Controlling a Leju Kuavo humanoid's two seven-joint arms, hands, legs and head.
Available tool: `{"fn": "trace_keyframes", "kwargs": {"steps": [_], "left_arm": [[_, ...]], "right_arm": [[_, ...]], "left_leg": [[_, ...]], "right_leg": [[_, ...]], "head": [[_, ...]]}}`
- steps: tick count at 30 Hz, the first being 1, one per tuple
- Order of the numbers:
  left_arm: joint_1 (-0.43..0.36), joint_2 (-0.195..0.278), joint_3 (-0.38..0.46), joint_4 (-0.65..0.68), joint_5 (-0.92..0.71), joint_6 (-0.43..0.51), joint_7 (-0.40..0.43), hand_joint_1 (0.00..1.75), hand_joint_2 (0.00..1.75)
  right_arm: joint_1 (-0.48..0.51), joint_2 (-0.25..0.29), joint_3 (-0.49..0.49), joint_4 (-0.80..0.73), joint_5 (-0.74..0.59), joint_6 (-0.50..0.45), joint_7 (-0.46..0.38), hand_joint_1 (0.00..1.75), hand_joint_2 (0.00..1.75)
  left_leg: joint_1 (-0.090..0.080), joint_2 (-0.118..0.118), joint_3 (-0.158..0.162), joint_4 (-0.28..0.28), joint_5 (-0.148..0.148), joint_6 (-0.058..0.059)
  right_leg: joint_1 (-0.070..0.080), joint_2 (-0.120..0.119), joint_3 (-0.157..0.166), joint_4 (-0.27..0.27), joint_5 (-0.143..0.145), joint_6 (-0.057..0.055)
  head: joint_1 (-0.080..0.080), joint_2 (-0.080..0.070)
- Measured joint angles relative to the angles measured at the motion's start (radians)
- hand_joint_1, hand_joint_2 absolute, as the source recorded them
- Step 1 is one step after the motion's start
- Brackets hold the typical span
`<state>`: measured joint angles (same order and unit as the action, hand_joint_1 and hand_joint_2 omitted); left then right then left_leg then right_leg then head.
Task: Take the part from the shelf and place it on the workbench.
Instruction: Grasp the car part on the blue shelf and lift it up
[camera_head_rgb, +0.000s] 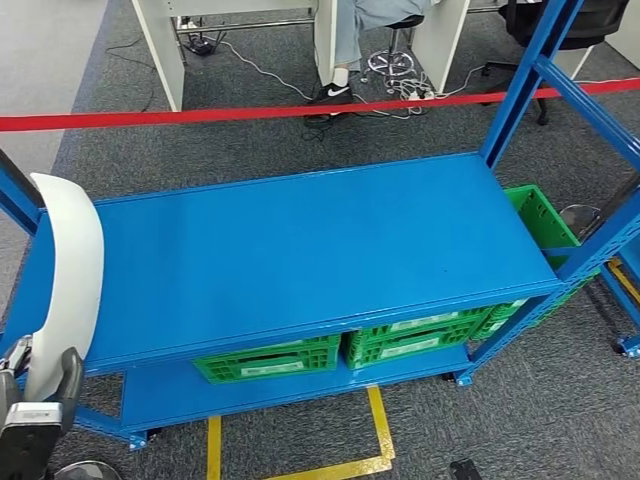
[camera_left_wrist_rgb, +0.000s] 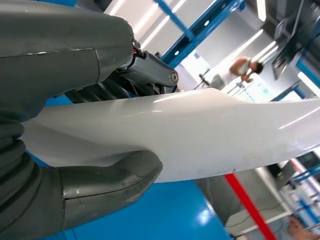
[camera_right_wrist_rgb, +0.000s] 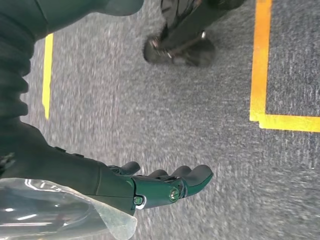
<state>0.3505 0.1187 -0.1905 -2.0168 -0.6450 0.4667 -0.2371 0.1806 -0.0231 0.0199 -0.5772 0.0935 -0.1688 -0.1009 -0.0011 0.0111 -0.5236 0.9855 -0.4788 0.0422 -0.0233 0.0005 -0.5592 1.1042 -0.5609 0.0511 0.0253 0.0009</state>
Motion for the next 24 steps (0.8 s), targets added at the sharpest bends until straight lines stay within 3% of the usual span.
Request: {"fn": "trace_keyframes", "kwargs": {"steps": [2,6,8,10,11,12,13,14,16,18,21,22,24], "left_arm": [[0.01,-0.001,-0.011,-0.006,0.008,0.023,-0.015,1.75,1.75],[0.018,-0.002,-0.034,-0.009,0.053,0.054,-0.036,1.75,1.75],[0.017,-0.004,-0.043,-0.01,0.069,0.063,-0.042,1.75,1.75],[0.017,-0.005,-0.05,-0.01,0.083,0.07,-0.051,1.75,1.75],[0.017,-0.005,-0.054,-0.009,0.09,0.074,-0.058,1.75,1.75],[0.017,-0.005,-0.057,-0.009,0.097,0.077,-0.065,1.75,1.75],[0.016,-0.006,-0.06,-0.009,0.103,0.079,-0.07,1.75,1.75],[0.015,-0.006,-0.063,-0.009,0.106,0.08,-0.073,1.75,1.75],[0.011,-0.007,-0.066,-0.009,0.107,0.08,-0.075,1.75,1.75],[0.011,-0.007,-0.069,-0.009,0.106,0.083,-0.08,1.75,1.75],[0.014,-0.007,-0.072,-0.009,0.111,0.088,-0.087,1.75,1.75],[0.014,-0.008,-0.073,-0.009,0.113,0.089,-0.088,1.75,1.75],[0.015,-0.008,-0.077,-0.009,0.118,0.089,-0.089,1.75,1.75]], "right_arm": [[0.008,0.004,-0.024,-0.006,-0.011,0.022,-0.001,0.0,1.75],[0.038,0.024,-0.079,-0.055,-0.004,0.054,0.025,0.0,1.75],[0.057,0.037,-0.107,-0.094,0.012,0.069,0.044,0.0,1.75],[0.079,0.048,-0.136,-0.139,0.036,0.085,0.064,0.0,1.75],[0.091,0.054,-0.153,-0.162,0.05,0.094,0.074,0.0,1.75],[0.103,0.061,-0.171,-0.184,0.063,0.104,0.083,0.0,1.75],[0.115,0.071,-0.19,-0.206,0.078,0.116,0.091,0.0,1.75],[0.125,0.082,-0.209,-0.228,0.094,0.13,0.098,0.0,1.75],[0.142,0.107,-0.251,-0.272,0.128,0.157,0.109,0.0,1.75],[0.156,0.13,-0.287,-0.308,0.155,0.175,0.114,0.0,1.75],[0.174,0.152,-0.329,-0.342,0.173,0.188,0.116,0.0,1.75],[0.178,0.157,-0.341,-0.35,0.179,0.191,0.116,0.0,1.75],[0.184,0.169,-0.366,-0.366,0.201,0.203,0.121,0.0,1.75]], "left_leg": [[-0.002,-0.002,-0.004,0.01,-0.003,-0.012],[-0.001,-0.006,-0.018,0.027,-0.008,-0.036],[0.002,-0.007,-0.043,0.088,-0.068,-0.047],[0.004,-0.007,-0.082,0.212,-0.153,-0.054],[0.005,-0.007,-0.094,0.264,-0.179,-0.056],[0.006,-0.007,-0.091,0.287,-0.184,-0.055],[0.006,-0.007,-0.072,0.274,-0.169,-0.053],[0.005,-0.007,-0.034,0.221,-0.139,-0.047],[0.001,-0.008,0.061,0.071,-0.093,-0.03],[-0.006,-0.008,0.11,-0.018,-0.084,-0.02],[-0.008,-0.006,0.099,-0.036,-0.063,-0.012],[-0.006,-0.004,0.089,-0.04,-0.049,-0.007],[-0.003,0.0,0.064,-0.044,-0.024,0.001]], "right_leg": [[0.001,0.002,0.039,-0.086,0.041,-0.006],[0.003,0.004,0.026,-0.095,0.053,-0.035],[0.001,0.001,0.011,-0.098,0.065,-0.052],[0.005,-0.001,-0.005,-0.097,0.079,-0.062],[0.007,-0.002,-0.015,-0.096,0.086,-0.064],[0.009,-0.003,-0.025,-0.095,0.093,-0.064],[0.012,-0.003,-0.034,-0.095,0.1,-0.064],[0.014,-0.003,-0.042,-0.094,0.108,-0.063],[0.019,-0.001,-0.055,-0.094,0.123,-0.059],[0.019,0.0,-0.061,-0.096,0.139,-0.05],[0.016,0.0,-0.066,-0.101,0.155,-0.031],[0.016,0.0,-0.076,-0.088,0.134,-0.026],[0.014,0.001,-0.105,-0.005,0.041,-0.02]], "head": [[0.0,0.0],[-0.003,0.0],[-0.005,0.0],[-0.006,0.0],[-0.006,0.0],[-0.006,0.0],[-0.006,0.0],[-0.006,0.0],[-0.005,0.0],[-0.005,0.0],[-0.006,0.0],[-0.004,0.0],[-0.001,0.0]]}}
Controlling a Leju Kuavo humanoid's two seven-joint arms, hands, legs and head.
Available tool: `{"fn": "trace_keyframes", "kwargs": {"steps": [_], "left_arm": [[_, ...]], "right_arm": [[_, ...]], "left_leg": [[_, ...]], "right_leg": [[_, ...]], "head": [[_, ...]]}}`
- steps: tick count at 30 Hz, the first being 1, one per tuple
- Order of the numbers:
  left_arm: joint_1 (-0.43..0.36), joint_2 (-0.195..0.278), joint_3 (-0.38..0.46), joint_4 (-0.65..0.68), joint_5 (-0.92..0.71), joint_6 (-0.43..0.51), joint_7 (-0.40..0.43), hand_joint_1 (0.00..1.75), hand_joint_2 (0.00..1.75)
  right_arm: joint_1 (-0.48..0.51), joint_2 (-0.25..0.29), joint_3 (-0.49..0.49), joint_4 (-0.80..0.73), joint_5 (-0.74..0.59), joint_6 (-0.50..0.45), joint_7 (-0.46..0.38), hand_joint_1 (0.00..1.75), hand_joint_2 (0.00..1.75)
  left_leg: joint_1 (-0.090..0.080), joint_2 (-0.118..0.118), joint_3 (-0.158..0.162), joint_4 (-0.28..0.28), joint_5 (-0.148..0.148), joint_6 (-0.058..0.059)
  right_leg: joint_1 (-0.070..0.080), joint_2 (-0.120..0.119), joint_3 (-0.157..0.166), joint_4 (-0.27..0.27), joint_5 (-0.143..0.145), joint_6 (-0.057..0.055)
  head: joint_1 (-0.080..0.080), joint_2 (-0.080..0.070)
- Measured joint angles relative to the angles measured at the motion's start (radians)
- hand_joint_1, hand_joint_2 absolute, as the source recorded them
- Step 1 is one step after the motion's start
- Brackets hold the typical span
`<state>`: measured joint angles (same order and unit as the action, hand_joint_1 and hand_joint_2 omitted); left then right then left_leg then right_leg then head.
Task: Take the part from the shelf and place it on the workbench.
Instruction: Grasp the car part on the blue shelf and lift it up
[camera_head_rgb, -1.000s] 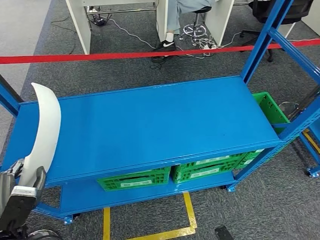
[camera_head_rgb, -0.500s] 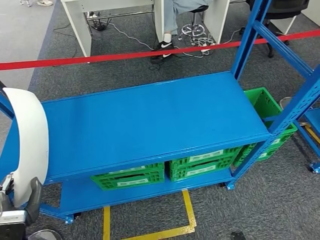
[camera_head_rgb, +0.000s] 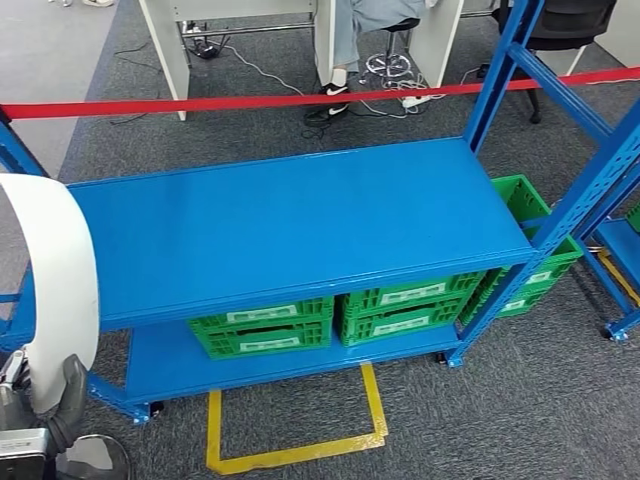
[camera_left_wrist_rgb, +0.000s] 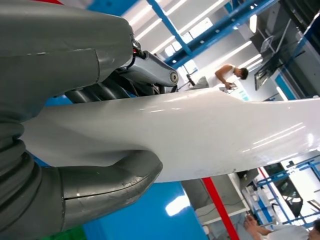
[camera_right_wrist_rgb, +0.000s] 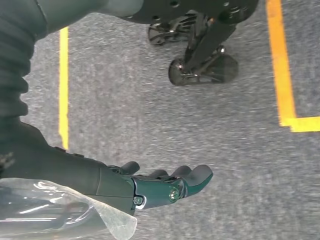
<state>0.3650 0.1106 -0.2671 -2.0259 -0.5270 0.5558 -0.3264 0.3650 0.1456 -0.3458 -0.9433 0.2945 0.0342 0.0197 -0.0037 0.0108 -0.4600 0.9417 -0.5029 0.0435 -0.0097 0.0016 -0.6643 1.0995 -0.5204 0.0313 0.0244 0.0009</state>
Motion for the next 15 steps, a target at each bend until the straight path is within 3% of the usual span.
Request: {"fn": "trace_keyframes", "kwargs": {"steps": [1,2,3,4,5,6,8,9,10,12,13,15], "left_arm": [[0.001,0.0,-0.001,0.0,0.005,-0.001,0.0,1.75,1.75],[0.001,-0.002,-0.001,0.001,0.009,-0.004,0.002,1.75,1.75],[-0.002,-0.006,-0.002,0.001,0.014,-0.011,0.006,1.75,1.75],[-0.005,-0.012,-0.001,0.002,0.018,-0.021,0.009,1.75,1.75],[-0.009,-0.02,-0.001,0.002,0.021,-0.032,0.011,1.75,1.75],[-0.013,-0.029,0.0,0.002,0.026,-0.042,0.008,1.75,1.75],[-0.017,-0.044,0.003,0.002,0.048,-0.058,-0.01,1.75,1.75],[-0.019,-0.05,0.005,0.003,0.068,-0.067,-0.023,1.75,1.75],[-0.02,-0.055,0.007,0.003,0.091,-0.078,-0.035,1.75,1.75],[-0.022,-0.062,0.01,0.005,0.126,-0.094,-0.051,1.75,1.75],[-0.021,-0.065,0.01,0.007,0.135,-0.098,-0.055,1.75,1.75],[-0.02,-0.069,0.013,0.01,0.142,-0.101,-0.059,1.75,1.75]], "right_arm": [[0.002,0.008,-0.014,-0.009,0.016,0.009,0.003,0.0,1.75],[0.003,0.017,-0.03,-0.018,0.036,0.021,0.006,0.0,1.75],[0.003,0.026,-0.049,-0.028,0.057,0.036,0.007,0.0,1.75],[0.002,0.037,-0.069,-0.037,0.079,0.051,0.003,0.0,1.75],[0.0,0.047,-0.091,-0.045,0.101,0.066,-0.004,0.0,1.75],[-0.004,0.057,-0.113,-0.052,0.122,0.081,-0.014,0.0,1.75],[-0.015,0.077,-0.16,-0.064,0.165,0.108,-0.037,0.0,1.75],[-0.022,0.088,-0.185,-0.069,0.189,0.122,-0.047,0.0,1.75],[-0.029,0.099,-0.212,-0.072,0.213,0.136,-0.055,0.0,1.75],[-0.038,0.122,-0.267,-0.076,0.257,0.157,-0.062,0.0,1.75],[-0.042,0.133,-0.294,-0.078,0.274,0.165,-0.064,0.0,1.75],[-0.048,0.152,-0.339,-0.082,0.29,0.175,-0.065,0.0,1.75]], "left_leg": [[0.0,0.001,-0.015,0.001,0.011,0.002],[-0.001,0.002,-0.03,0.002,0.022,0.001],[-0.001,0.003,-0.046,0.005,0.033,0.0],[-0.001,0.004,-0.062,0.009,0.043,-0.001],[-0.001,0.004,-0.078,0.014,0.052,-0.003],[-0.001,0.004,-0.092,0.02,0.06,-0.006],[-0.004,0.005,-0.115,0.033,0.072,-0.015],[-0.006,0.005,-0.122,0.039,0.079,-0.02],[-0.006,0.006,-0.126,0.041,0.087,-0.025],[-0.004,0.005,-0.131,0.044,0.095,-0.036],[-0.002,0.003,-0.137,0.056,0.077,-0.042],[0.003,-0.001,-0.158,0.135,-0.011,-0.053]], "right_leg": [[-0.001,0.0,-0.015,0.064,-0.052,0.003],[-0.001,-0.001,-0.023,0.125,-0.084,0.006],[-0.002,-0.001,-0.021,0.167,-0.091,0.009],[-0.002,-0.001,-0.004,0.177,-0.075,0.01],[-0.002,-0.001,0.029,0.153,-0.046,0.01],[-0.002,-0.001,0.079,0.094,-0.02,0.009],[0.0,-0.001,0.191,-0.058,-0.018,0.003],[0.001,-0.001,0.223,-0.112,-0.03,-0.001],[0.003,-0.001,0.236,-0.141,-0.04,-0.006],[0.003,-0.003,0.224,-0.148,-0.034,-0.02],[0.002,-0.006,0.218,-0.149,-0.026,-0.029],[0.0,-0.01,0.197,-0.15,-0.005,-0.043]], "head": [[0.002,0.0],[0.003,0.0],[0.003,0.0],[0.003,0.0],[0.003,0.0],[0.003,0.0],[0.003,0.0],[0.003,0.0],[0.002,0.0],[0.002,0.0],[0.002,0.0],[0.0,0.0]]}}
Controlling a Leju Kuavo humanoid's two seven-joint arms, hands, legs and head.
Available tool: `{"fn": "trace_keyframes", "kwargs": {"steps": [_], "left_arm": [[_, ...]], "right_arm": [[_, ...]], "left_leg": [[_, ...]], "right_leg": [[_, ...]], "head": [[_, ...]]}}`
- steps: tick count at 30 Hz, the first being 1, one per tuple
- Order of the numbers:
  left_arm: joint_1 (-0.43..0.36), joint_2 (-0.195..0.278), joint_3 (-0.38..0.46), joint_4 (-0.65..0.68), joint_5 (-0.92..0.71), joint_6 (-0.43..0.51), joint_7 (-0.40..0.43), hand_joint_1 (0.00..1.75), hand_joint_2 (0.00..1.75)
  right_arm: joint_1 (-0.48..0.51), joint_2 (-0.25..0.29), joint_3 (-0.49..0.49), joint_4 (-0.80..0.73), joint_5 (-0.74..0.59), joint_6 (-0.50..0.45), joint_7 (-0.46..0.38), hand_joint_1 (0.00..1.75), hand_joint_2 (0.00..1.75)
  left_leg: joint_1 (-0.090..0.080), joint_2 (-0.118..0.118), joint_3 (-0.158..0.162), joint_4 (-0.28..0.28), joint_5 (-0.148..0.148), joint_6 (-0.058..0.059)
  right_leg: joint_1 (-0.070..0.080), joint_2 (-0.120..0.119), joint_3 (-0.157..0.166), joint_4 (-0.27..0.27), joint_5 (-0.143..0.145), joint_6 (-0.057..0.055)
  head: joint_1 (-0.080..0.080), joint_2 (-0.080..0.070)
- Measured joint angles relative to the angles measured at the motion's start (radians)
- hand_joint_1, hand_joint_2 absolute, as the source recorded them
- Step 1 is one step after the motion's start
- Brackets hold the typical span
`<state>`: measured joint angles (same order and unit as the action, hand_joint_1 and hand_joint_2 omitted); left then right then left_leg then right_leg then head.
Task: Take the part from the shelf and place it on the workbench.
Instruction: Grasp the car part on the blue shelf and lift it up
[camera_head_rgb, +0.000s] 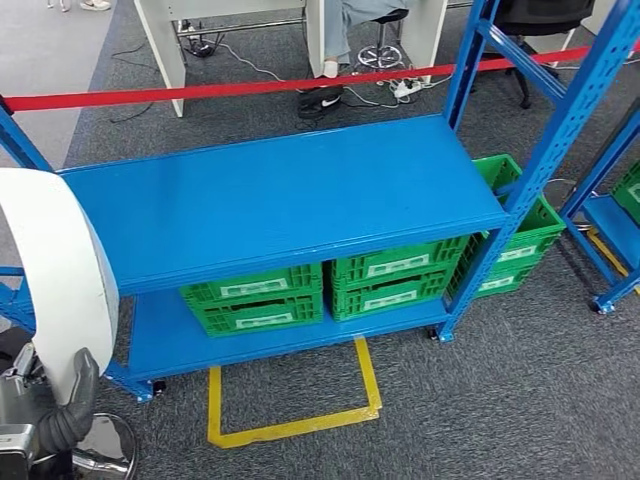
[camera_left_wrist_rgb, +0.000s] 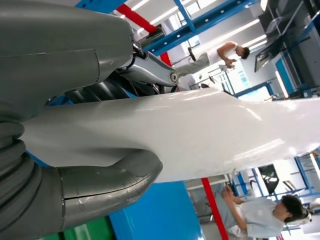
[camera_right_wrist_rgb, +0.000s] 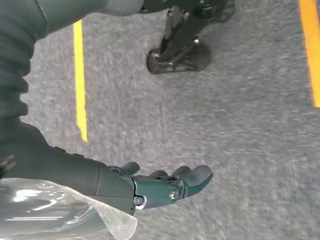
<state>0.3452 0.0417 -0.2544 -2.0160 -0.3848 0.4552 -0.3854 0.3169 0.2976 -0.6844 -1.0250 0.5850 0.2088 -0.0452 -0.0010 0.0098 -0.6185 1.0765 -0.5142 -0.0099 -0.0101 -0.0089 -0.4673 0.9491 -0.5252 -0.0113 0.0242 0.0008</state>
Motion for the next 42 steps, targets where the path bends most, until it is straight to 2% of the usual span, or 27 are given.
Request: {"fn": "trace_keyframes", "kwargs": {"steps": [2,3,4,5,7,9,10,12,13,14,17,18,19,20,22,24,26,28,29,32,33,34,35,37,39,40,42], "left_arm": [[0.0,-0.003,0.003,0.004,0.005,-0.001,-0.001,1.75,1.75],[0.0,-0.004,0.004,0.006,0.008,-0.002,-0.001,1.75,1.75],[0.0,-0.004,0.005,0.007,0.015,-0.005,-0.001,1.75,1.75],[0.0,-0.005,0.005,0.008,0.025,-0.009,-0.001,1.75,1.75],[-0.002,-0.006,0.005,0.009,0.049,-0.018,-0.001,1.75,1.75],[-0.003,-0.008,0.005,0.01,0.065,-0.024,-0.005,1.75,1.75],[-0.003,-0.01,0.006,0.011,0.071,-0.028,-0.008,1.75,1.75],[-0.002,-0.012,0.008,0.015,0.079,-0.038,-0.013,1.75,1.75],[-0.002,-0.014,0.009,0.017,0.081,-0.043,-0.014,1.75,1.75],[-0.002,-0.015,0.01,0.019,0.082,-0.047,-0.014,1.75,1.75],[-0.002,-0.021,0.014,0.027,0.104,-0.062,-0.018,1.75,1.75],[-0.002,-0.022,0.015,0.029,0.122,-0.071,-0.021,1.75,1.75],[-0.003,-0.023,0.016,0.031,0.144,-0.08,-0.027,1.75,1.75],[-0.003,-0.024,0.018,0.034,0.166,-0.089,-0.034,1.75,1.75],[-0.003,-0.028,0.023,0.038,0.195,-0.097,-0.049,1.75,1.75],[-0.005,-0.031,0.027,0.04,0.206,-0.101,-0.059,1.75,1.75],[-0.009,-0.032,0.03,0.041,0.208,-0.104,-0.065,1.75,1.75],[-0.011,-0.032,0.031,0.042,0.209,-0.106,-0.068,1.75,1.75],[-0.011,-0.032,0.032,0.042,0.209,-0.107,-0.069,1.75,1.75],[-0.011,-0.033,0.036,0.044,0.211,-0.108,-0.07,1.75,1.75],[-0.011,-0.034,0.037,0.045,0.211,-0.108,-0.07,1.75,1.75],[-0.011,-0.034,0.037,0.046,0.211,-0.108,-0.07,1.75,1.75],[-0.011,-0.034,0.038,0.047,0.211,-0.108,-0.07,1.75,1.75],[-0.013,-0.034,0.038,0.049,0.209,-0.109,-0.07,1.75,1.75],[-0.017,-0.035,0.038,0.05,0.205,-0.109,-0.07,1.75,1.75],[-0.018,-0.035,0.038,0.051,0.203,-0.11,-0.07,1.75,1.75],[-0.02,-0.036,0.039,0.052,0.204,-0.113,-0.07,1.75,1.75]], "right_arm": [[-0.004,0.013,-0.029,-0.002,0.005,0.005,0.0,0.0,1.75],[-0.005,0.018,-0.039,-0.003,0.005,0.006,0.001,0.0,1.75],[-0.007,0.023,-0.048,-0.003,0.004,0.006,0.002,0.0,1.75],[-0.008,0.026,-0.055,-0.003,0.002,0.005,0.003,0.0,1.75],[-0.012,0.033,-0.066,-0.004,-0.005,0.004,0.002,0.0,1.75],[-0.014,0.038,-0.072,-0.006,-0.011,0.002,-0.001,0.0,1.75],[-0.014,0.039,-0.075,-0.007,-0.014,0.001,-0.003,0.0,1.75],[-0.012,0.042,-0.078,-0.009,-0.022,-0.002,-0.006,0.0,1.75],[-0.011,0.043,-0.08,-0.01,-0.026,-0.004,-0.006,0.0,1.75],[-0.008,0.043,-0.081,-0.012,-0.031,-0.006,-0.005,0.0,1.75],[-0.001,0.043,-0.083,-0.018,-0.052,-0.015,0.004,0.0,1.75],[0.001,0.043,-0.082,-0.021,-0.06,-0.019,0.009,0.0,1.75],[0.003,0.043,-0.081,-0.025,-0.069,-0.022,0.013,0.0,1.75],[0.006,0.043,-0.078,-0.029,-0.078,-0.025,0.015,0.0,1.75],[0.012,0.043,-0.072,-0.042,-0.096,-0.028,0.018,0.0,1.75],[0.018,0.044,-0.064,-0.061,-0.117,-0.028,0.021,0.0,1.75],[0.026,0.045,-0.055,-0.078,-0.135,-0.029,0.026,0.0,1.75],[0.036,0.046,-0.048,-0.09,-0.143,-0.029,0.031,0.0,1.75],[0.041,0.046,-0.046,-0.095,-0.145,-0.03,0.033,0.0,1.75],[0.049,0.047,-0.041,-0.106,-0.146,-0.031,0.034,0.0,1.75],[0.051,0.047,-0.038,-0.108,-0.146,-0.03,0.035,0.0,1.75],[0.052,0.047,-0.036,-0.11,-0.148,-0.03,0.035,0.0,1.75],[0.053,0.048,-0.033,-0.112,-0.153,-0.031,0.037,0.0,1.75],[0.059,0.049,-0.026,-0.12,-0.168,-0.036,0.045,0.0,1.75],[0.069,0.049,-0.015,-0.134,-0.188,-0.042,0.058,0.0,1.75],[0.074,0.049,-0.009,-0.144,-0.199,-0.045,0.067,0.0,1.75],[0.089,0.05,0.006,-0.164,-0.223,-0.054,0.087,0.0,1.75]], "left_leg": [[0.004,-0.001,-0.024,0.127,-0.093,-0.008],[0.005,-0.001,-0.026,0.172,-0.107,-0.01],[0.006,-0.001,-0.014,0.188,-0.097,-0.01],[0.006,-0.001,0.013,0.17,-0.069,-0.009],[0.006,-0.002,0.106,0.045,-0.019,-0.001],[0.003,-0.004,0.185,-0.085,-0.022,0.009],[0.001,-0.005,0.2,-0.116,-0.032,0.013],[0.001,-0.004,0.19,-0.127,-0.027,0.023],[0.001,-0.002,0.18,-0.127,-0.018,0.03],[0.003,-0.001,0.169,-0.129,-0.007,0.039],[0.0,0.003,0.126,-0.127,0.029,0.052],[-0.002,0.003,0.109,-0.125,0.041,0.053],[-0.005,0.003,0.093,-0.123,0.052,0.053],[-0.007,0.004,0.076,-0.12,0.063,0.052],[-0.011,0.004,0.047,-0.113,0.082,0.049],[-0.015,0.004,0.029,-0.105,0.099,0.042],[-0.017,0.006,0.018,-0.101,0.118,0.034],[-0.014,0.004,0.007,-0.096,0.118,0.023],[-0.012,0.003,-0.001,-0.077,0.092,0.016],[-0.003,-0.001,-0.044,0.089,-0.052,-0.003],[0.0,-0.001,-0.054,0.152,-0.081,-0.006],[0.003,-0.001,-0.052,0.191,-0.086,-0.009],[0.005,-0.001,-0.034,0.195,-0.07,-0.011],[0.01,-0.002,0.048,0.096,-0.016,-0.012],[0.009,-0.005,0.134,-0.041,-0.004,-0.008],[0.007,-0.006,0.155,-0.082,-0.009,-0.004],[0.004,-0.008,0.154,-0.106,-0.012,0.007]], "right_leg": [[0.001,-0.001,-0.028,0.002,0.021,-0.004],[0.001,-0.002,-0.041,0.005,0.031,-0.003],[0.001,-0.002,-0.055,0.01,0.041,-0.002],[0.002,-0.002,-0.07,0.016,0.051,0.0],[0.002,0.0,-0.098,0.029,0.066,0.007],[0.005,0.001,-0.116,0.039,0.081,0.017],[0.005,0.001,-0.123,0.04,0.089,0.023],[0.004,0.002,-0.133,0.041,0.102,0.037],[0.003,0.003,-0.14,0.049,0.092,0.043],[0.002,0.004,-0.153,0.07,0.062,0.048],[0.0,0.007,-0.203,0.245,-0.085,0.057],[0.0,0.007,-0.211,0.305,-0.106,0.059],[0.001,0.007,-0.205,0.335,-0.099,0.059],[0.001,0.007,-0.184,0.334,-0.074,0.057],[0.002,0.007,-0.087,0.226,-0.023,0.048],[0.006,0.006,0.031,0.06,-0.027,0.037],[0.01,0.007,0.075,-0.022,-0.047,0.031],[0.008,0.004,0.06,-0.027,-0.037,0.019],[0.007,0.002,0.05,-0.027,-0.028,0.011],[0.006,-0.003,0.011,-0.019,0.002,-0.003],[0.006,-0.003,-0.003,-0.014,0.011,-0.002],[0.006,-0.003,-0.019,-0.006,0.019,-0.001],[0.006,-0.003,-0.036,0.003,0.027,0.001],[0.004,-0.003,-0.067,0.02,0.04,0.007],[0.006,-0.003,-0.092,0.035,0.052,0.017],[0.006,-0.003,-0.1,0.038,0.059,0.022],[0.007,-0.002,-0.112,0.04,0.075,0.034]], "head": [[-0.001,0.0],[-0.001,0.0],[-0.001,0.0],[-0.001,0.0],[-0.001,0.0],[0.0,0.0],[0.0,0.0],[0.0,0.0],[0.0,0.0],[0.002,0.0],[0.006,0.0],[0.006,0.0],[0.006,0.0],[0.006,0.0],[0.006,0.0],[0.005,0.0],[0.005,0.0],[0.005,0.0],[0.004,0.0],[0.002,0.0],[0.002,0.0],[0.002,0.0],[0.002,0.0],[0.002,0.0],[0.002,0.0],[0.002,0.0],[0.003,0.0]]}}
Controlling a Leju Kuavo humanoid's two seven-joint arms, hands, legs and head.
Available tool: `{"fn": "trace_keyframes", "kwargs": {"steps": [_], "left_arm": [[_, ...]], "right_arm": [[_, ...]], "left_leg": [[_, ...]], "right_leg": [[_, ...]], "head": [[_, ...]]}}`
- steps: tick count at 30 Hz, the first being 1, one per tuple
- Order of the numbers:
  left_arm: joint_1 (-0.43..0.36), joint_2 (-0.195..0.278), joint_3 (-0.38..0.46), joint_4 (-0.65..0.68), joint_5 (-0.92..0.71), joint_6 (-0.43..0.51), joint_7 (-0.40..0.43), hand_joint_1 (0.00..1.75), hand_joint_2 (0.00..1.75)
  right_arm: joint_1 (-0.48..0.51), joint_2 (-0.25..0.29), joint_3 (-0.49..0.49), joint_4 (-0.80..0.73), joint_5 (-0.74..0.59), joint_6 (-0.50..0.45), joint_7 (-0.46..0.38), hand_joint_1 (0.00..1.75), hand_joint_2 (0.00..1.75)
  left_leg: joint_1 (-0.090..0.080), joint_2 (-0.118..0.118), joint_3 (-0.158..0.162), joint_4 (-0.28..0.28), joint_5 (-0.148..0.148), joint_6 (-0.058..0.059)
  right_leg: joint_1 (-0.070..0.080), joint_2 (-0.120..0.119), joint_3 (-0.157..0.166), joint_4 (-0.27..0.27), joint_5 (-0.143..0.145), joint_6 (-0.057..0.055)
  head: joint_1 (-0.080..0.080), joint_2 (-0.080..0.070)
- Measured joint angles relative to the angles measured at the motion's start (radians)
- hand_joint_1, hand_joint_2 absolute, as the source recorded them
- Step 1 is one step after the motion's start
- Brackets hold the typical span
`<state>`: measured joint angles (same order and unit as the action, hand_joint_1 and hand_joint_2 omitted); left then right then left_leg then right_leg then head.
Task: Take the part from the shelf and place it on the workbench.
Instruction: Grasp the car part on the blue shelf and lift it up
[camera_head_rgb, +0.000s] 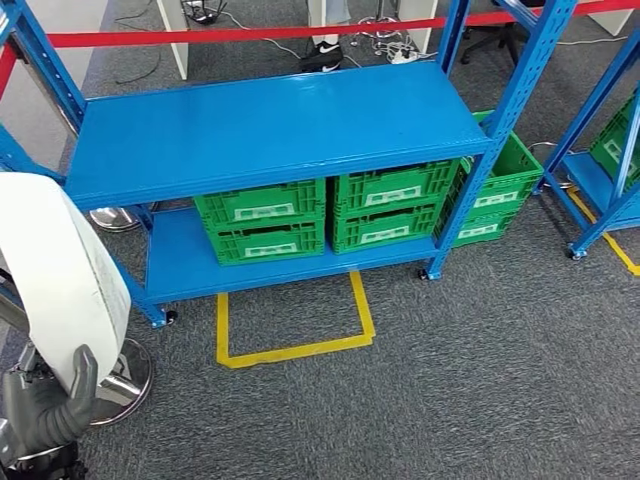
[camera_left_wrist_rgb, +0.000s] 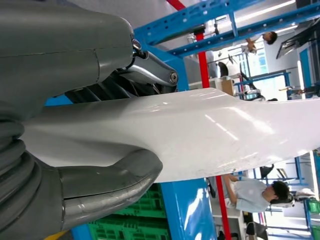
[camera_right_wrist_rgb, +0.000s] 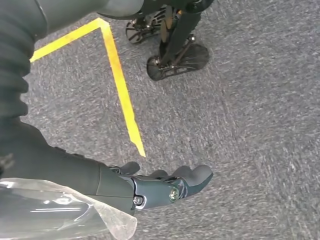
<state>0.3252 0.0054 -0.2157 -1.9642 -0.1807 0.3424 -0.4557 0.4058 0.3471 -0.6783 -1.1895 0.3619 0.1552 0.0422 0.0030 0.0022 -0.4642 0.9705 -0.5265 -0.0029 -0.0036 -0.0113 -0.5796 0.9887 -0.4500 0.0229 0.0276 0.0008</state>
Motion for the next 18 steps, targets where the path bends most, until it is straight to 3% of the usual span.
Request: {"fn": "trace_keyframes", "kwargs": {"steps": [2,4,6,7,8,9,11,13,14,16,17,18], "left_arm": [[-0.003,-0.001,0.001,0.002,0.007,-0.007,0.001,1.75,1.75],[-0.006,-0.003,0.002,0.004,0.015,-0.016,0.002,1.75,1.75],[-0.008,-0.004,0.004,0.008,0.017,-0.022,0.004,1.75,1.75],[-0.009,-0.004,0.005,0.01,0.017,-0.025,0.006,1.75,1.75],[-0.011,-0.004,0.005,0.011,0.016,-0.027,0.007,1.75,1.75],[-0.012,-0.004,0.005,0.013,0.015,-0.027,0.01,1.75,1.75],[-0.015,-0.004,0.005,0.015,0.012,-0.028,0.014,1.75,1.75],[-0.018,-0.005,0.005,0.016,0.011,-0.028,0.016,1.75,1.75],[-0.02,-0.006,0.005,0.016,0.01,-0.028,0.016,1.75,1.75],[-0.022,-0.006,0.005,0.017,0.01,-0.028,0.017,1.75,1.75],[-0.022,-0.006,0.005,0.017,0.01,-0.029,0.017,1.75,1.75],[-0.023,-0.006,0.004,0.018,0.01,-0.03,0.018,1.75,1.75]], "right_arm": [[0.022,0.0,0.02,-0.026,-0.027,-0.014,0.025,0.0,1.75],[0.044,0.0,0.042,-0.052,-0.05,-0.031,0.048,0.0,1.75],[0.061,0.0,0.062,-0.074,-0.066,-0.043,0.064,0.0,1.75],[0.068,0.0,0.071,-0.083,-0.073,-0.046,0.071,0.0,1.75],[0.075,0.0,0.079,-0.092,-0.078,-0.05,0.076,0.0,1.75],[0.082,0.0,0.088,-0.101,-0.082,-0.052,0.081,0.0,1.75],[0.092,0.0,0.102,-0.119,-0.089,-0.055,0.088,0.0,1.75],[0.098,0.0,0.114,-0.135,-0.092,-0.057,0.092,0.0,1.75],[0.101,0.0,0.119,-0.14,-0.093,-0.057,0.093,0.0,1.75],[0.111,0.0,0.126,-0.149,-0.097,-0.059,0.097,0.0,1.75],[0.115,0.0,0.13,-0.155,-0.099,-0.06,0.1,0.0,1.75],[0.119,0.0,0.134,-0.16,-0.101,-0.062,0.104,0.0,1.75]], "left_leg": [[0.002,0.004,-0.014,-0.006,0.014,0.017],[0.004,0.008,-0.032,-0.01,0.031,0.033],[0.0,0.011,-0.055,-0.008,0.048,0.038],[-0.002,0.012,-0.067,-0.007,0.057,0.039],[-0.004,0.012,-0.078,-0.006,0.065,0.039],[-0.006,0.013,-0.088,-0.004,0.073,0.038],[-0.01,0.012,-0.105,0.0,0.087,0.034],[-0.013,0.013,-0.115,0.005,0.102,0.025],[-0.013,0.013,-0.119,0.006,0.111,0.021],[-0.01,0.012,-0.126,0.007,0.121,0.01],[-0.009,0.01,-0.131,0.016,0.106,0.004],[-0.007,0.008,-0.139,0.042,0.072,-0.003]], "right_leg": [[-0.002,0.004,-0.017,0.016,-0.02,0.01],[-0.004,0.008,-0.05,0.101,-0.101,0.017],[-0.005,0.009,-0.083,0.234,-0.18,0.02],[-0.005,0.009,-0.086,0.278,-0.189,0.02],[-0.005,0.009,-0.074,0.288,-0.176,0.019],[-0.005,0.009,-0.042,0.26,-0.146,0.016],[-0.004,0.009,0.061,0.117,-0.099,0.008],[0.0,0.01,0.145,-0.017,-0.098,0.003],[0.002,0.01,0.16,-0.045,-0.105,0.003],[0.002,0.009,0.147,-0.052,-0.093,-0.006],[0.001,0.007,0.137,-0.053,-0.085,-0.014],[-0.001,0.004,0.125,-0.053,-0.075,-0.023]], "head": [[0.001,0.0],[0.004,0.0],[0.007,0.0],[0.007,0.0],[0.007,0.0],[0.007,0.0],[0.007,0.0],[0.006,0.0],[0.006,0.0],[0.006,0.0],[0.005,0.0],[0.004,0.0]]}}
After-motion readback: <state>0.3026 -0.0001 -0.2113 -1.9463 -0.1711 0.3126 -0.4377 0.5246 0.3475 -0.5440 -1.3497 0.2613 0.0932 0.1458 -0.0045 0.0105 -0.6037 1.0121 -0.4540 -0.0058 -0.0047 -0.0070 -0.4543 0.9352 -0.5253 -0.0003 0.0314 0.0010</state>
